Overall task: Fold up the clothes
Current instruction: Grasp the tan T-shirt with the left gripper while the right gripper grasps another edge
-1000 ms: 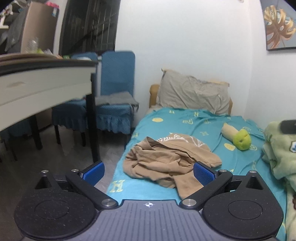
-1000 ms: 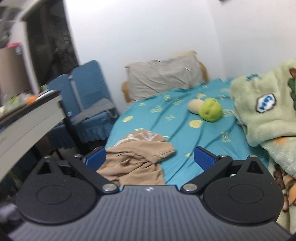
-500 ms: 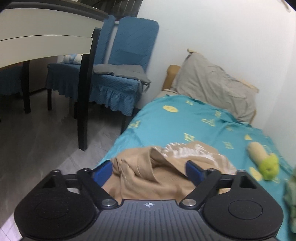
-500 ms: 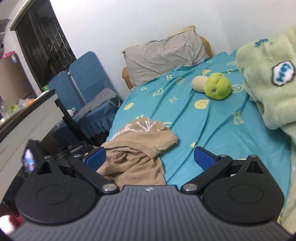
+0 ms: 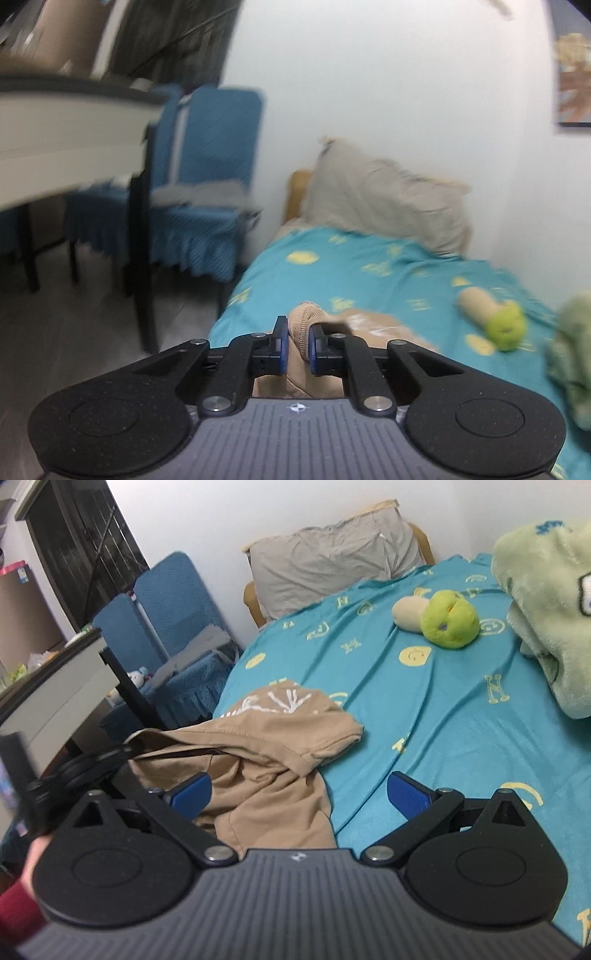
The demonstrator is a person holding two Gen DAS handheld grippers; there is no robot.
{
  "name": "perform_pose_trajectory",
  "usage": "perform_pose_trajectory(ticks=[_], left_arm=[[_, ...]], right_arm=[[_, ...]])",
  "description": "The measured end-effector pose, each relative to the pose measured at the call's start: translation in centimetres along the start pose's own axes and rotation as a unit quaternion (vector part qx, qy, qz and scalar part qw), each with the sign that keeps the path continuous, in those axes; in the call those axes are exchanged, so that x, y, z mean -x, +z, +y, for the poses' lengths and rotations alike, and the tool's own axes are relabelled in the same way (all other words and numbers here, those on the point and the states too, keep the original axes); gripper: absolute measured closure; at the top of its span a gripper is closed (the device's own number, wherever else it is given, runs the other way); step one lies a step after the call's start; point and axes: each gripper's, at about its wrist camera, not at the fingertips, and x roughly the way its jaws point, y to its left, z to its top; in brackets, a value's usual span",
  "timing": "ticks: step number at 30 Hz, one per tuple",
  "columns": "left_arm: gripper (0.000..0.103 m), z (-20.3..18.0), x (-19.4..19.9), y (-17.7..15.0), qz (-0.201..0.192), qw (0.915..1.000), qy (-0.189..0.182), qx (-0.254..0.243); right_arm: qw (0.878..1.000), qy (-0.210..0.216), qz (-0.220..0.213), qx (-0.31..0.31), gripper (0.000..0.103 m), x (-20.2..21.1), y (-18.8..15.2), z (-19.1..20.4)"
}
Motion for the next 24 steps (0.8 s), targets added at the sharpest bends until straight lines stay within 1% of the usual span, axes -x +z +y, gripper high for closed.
perform_pose_trajectory(ticks=[2, 4, 8, 11, 12, 14, 15, 17, 19, 20, 24], left_arm=[[0.092, -1.1, 3.7, 0.3, -0.02, 0.9994, -0.027, -0.006], [0.093, -2.2, 7.4, 0.5, -0.041, 0.9977, -0.051, -0.016], [0.093, -3.9, 14.5, 0.3, -0.083, 0.9919, -0.09, -0.034], [0.093, -3.7, 18.0, -0.5, -0.09, 0.9882, -0.122, -0.024], [0.093, -3.7, 18.9, -1.0, -0.094, 0.9873, -0.124, -0.033], [0.093, -3.1, 19.6, -2.2, -0.092, 0.9869, -0.13, -0.027], [0.093, -2.8, 19.9, -2.7, -0.09, 0.9867, -0.133, -0.023], [0.093, -2.2, 20.3, -3.6, -0.089, 0.9865, -0.136, -0.017], [0.092, -1.6, 20.4, -3.9, -0.09, 0.9863, -0.139, -0.008], [0.092, -1.4, 20.5, -4.0, -0.089, 0.986, -0.141, -0.001], [0.092, -0.4, 20.1, -4.4, -0.087, 0.9865, -0.138, 0.001]], right_arm=[[1.0, 0.01, -0.018, -0.002, 0.0, 1.1, 0.1, 0.1], [0.999, 0.03, -0.035, -0.002, 0.0, 2.1, 0.1, 0.3], [0.996, 0.074, -0.055, 0.005, 0.0, 3.9, 0.0, 1.3], [0.992, 0.119, -0.047, 0.017, 0.0, 5.4, -0.6, 2.9], [0.99, 0.138, -0.037, 0.021, 0.0, 5.9, -1.0, 3.5], [0.985, 0.167, -0.015, 0.029, 0.0, 6.7, -1.9, 4.8], [0.985, 0.168, -0.008, 0.038, 0.0, 6.8, -2.6, 5.4], [0.985, 0.159, 0.001, 0.063, 0.0, 6.9, -4.1, 6.9], [0.987, 0.14, -0.005, 0.074, 0.0, 6.4, -5.2, 7.7], [0.989, 0.134, -0.009, 0.069, 0.0, 6.2, -5.5, 7.9], [0.991, 0.131, -0.024, 0.016, 0.0, 4.9, -5.6, 7.1]])
